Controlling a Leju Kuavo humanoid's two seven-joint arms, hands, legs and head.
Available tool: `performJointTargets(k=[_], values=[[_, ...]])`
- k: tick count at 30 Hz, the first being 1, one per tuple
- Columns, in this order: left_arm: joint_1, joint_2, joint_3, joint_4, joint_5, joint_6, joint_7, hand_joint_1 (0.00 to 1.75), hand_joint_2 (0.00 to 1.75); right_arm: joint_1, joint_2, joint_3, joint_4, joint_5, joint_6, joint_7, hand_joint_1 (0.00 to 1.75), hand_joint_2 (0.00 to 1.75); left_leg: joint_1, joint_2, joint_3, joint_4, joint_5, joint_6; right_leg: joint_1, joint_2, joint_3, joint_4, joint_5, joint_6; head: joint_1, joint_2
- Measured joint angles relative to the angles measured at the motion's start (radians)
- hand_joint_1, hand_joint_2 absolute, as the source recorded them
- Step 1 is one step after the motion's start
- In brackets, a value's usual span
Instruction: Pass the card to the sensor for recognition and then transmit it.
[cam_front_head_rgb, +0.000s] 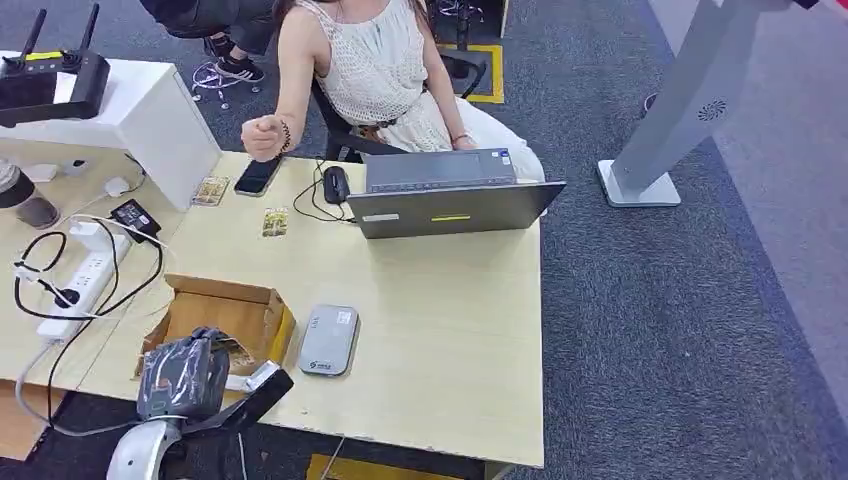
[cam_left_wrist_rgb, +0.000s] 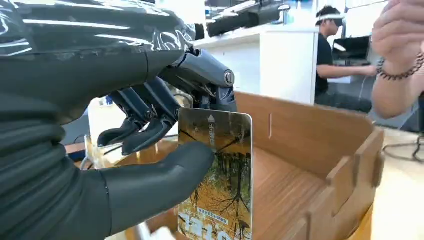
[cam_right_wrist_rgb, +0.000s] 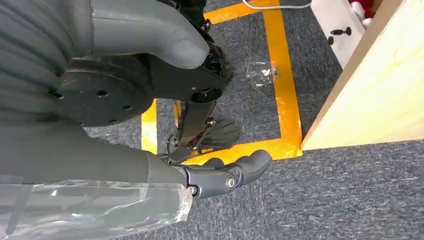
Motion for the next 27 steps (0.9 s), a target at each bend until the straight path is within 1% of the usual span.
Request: performJointTargets(k=[3, 6, 11, 17, 21, 22, 23, 26, 27], values=[[-0.039, -0.009, 0.000, -0.011, -0.019, 0.029, -0.008, 1.75, 1.75, -0.001, 0.000, 0.000, 0.000, 0.010, 0.000, -0.001, 0.00, 1.75, 0.000, -0.001, 0.000, 0.000, 0.000, 0.000, 0.000, 0.000, 0.000, 0.000, 0.000, 0.000, 0.000, 0.000], [-0.103, -0.021, 0.000, -0.012, -0.045, 0.067, -0.011, 1.75, 1.75, -0.003, 0.003, 0.000, 0.000, 0.025, 0.001, -0.001, 0.00, 1.75, 0.000, -0.001, 0.000, 0.000, 0.001, 0.000, 0.000, -0.001, 0.001, 0.000, 0.000, 0.000, 0.000, 0.000], [-0.273, -0.029, 0.000, 0.002, -0.087, 0.104, -0.001, 1.75, 1.75, -0.016, 0.008, 0.008, 0.000, 0.059, 0.002, 0.006, 0.00, 1.75, 0.000, -0.002, 0.000, 0.000, 0.002, 0.000, 0.000, -0.002, 0.001, 0.000, 0.001, -0.001, 0.000, 0.000], [-0.471, -0.024, 0.000, 0.070, -0.121, 0.086, 0.021, 1.75, 1.75, -0.029, 0.011, 0.019, 0.000, 0.076, 0.001, 0.026, 0.00, 1.75, 0.000, -0.002, 0.000, 0.000, 0.003, -0.001, 0.000, -0.002, 0.001, 0.001, 0.002, -0.001, 0.000, 0.000], [-0.557, -0.018, 0.000, 0.113, -0.130, 0.066, 0.030, 1.75, 1.75, -0.030, 0.012, 0.029, 0.000, 0.079, 0.000, 0.029, 0.00, 1.75, 0.000, -0.002, 0.000, 0.000, 0.002, -0.001, 0.000, -0.002, 0.001, 0.001, 0.002, -0.001, 0.000, 0.000], [-0.569, -0.017, 0.000, 0.119, -0.130, 0.064, 0.030, 0.00, 1.75, -0.030, 0.012, 0.031, 0.000, 0.079, 0.000, 0.030, 0.00, 1.75, 0.000, -0.002, 0.000, 0.000, 0.002, -0.001, 0.000, -0.001, 0.001, 0.001, 0.002, -0.001, 0.000, 0.000], [-0.580, -0.013, 0.000, 0.124, -0.130, 0.061, 0.030, 0.00, 1.75, -0.030, 0.012, 0.032, 0.000, 0.078, 0.000, 0.031, 0.00, 1.75, 0.000, -0.002, 0.000, 0.000, 0.002, -0.001, 0.000, -0.001, 0.000, 0.001, 0.002, -0.001, 0.000, 0.000], [-0.601, -0.006, 0.000, 0.138, -0.107, 0.015, 0.030, 0.00, 1.75, -0.029, 0.012, 0.032, 0.000, 0.075, 0.000, 0.034, 0.00, 1.75, 0.000, -0.002, 0.000, 0.000, 0.002, -0.001, 0.000, -0.001, 0.000, 0.001, 0.002, -0.001, 0.000, 0.000], [-0.603, -0.004, 0.000, 0.142, -0.099, 0.011, 0.030, 0.00, 1.75, -0.029, 0.012, 0.032, 0.000, 0.073, 0.000, 0.034, 0.00, 1.75, 0.000, -0.002, 0.000, 0.000, 0.002, -0.001, 0.000, -0.001, 0.000, 0.001, 0.002, -0.001, 0.000, 0.000]])
